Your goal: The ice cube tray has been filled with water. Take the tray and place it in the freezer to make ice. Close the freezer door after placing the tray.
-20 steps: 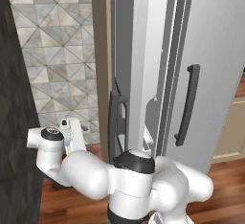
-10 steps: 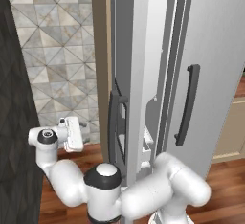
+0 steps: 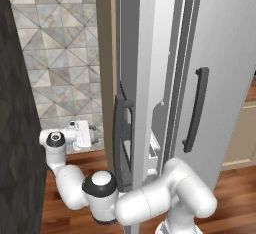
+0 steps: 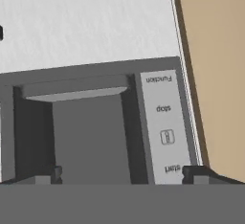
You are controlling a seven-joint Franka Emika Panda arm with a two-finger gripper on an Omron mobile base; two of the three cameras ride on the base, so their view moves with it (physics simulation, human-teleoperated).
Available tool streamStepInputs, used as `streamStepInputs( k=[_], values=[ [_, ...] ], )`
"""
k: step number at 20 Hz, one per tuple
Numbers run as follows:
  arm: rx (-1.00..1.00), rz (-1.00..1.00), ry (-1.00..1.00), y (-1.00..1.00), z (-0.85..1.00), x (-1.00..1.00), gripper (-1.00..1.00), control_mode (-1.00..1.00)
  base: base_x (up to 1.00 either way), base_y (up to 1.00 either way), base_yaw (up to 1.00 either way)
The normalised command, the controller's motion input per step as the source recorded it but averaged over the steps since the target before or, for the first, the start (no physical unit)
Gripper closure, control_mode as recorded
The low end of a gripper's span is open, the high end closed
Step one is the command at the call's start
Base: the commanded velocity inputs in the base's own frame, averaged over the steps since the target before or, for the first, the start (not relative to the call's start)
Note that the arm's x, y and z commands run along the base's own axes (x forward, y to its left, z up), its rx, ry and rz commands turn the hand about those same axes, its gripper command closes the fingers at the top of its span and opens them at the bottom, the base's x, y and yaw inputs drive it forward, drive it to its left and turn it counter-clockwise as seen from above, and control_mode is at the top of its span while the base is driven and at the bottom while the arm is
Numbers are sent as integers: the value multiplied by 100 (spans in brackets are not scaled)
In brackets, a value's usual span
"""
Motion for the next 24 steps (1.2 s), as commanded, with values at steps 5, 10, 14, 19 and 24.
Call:
streamStepInputs(
  k=[5,10,14,19,24],
  values=[
    [-2,0,10,-89,-11,-11,-100,-100,0,0,0],
    [0,0,4,-100,-12,-40,-100,-100,0,0,0],
    [0,0,1,-100,-10,-44,-100,-100,0,0,0],
    [0,0,0,-100,-6,-30,-100,-100,0,0,0],
    [0,1,0,-100,0,-2,-100,-100,0,0,0]
  ],
)
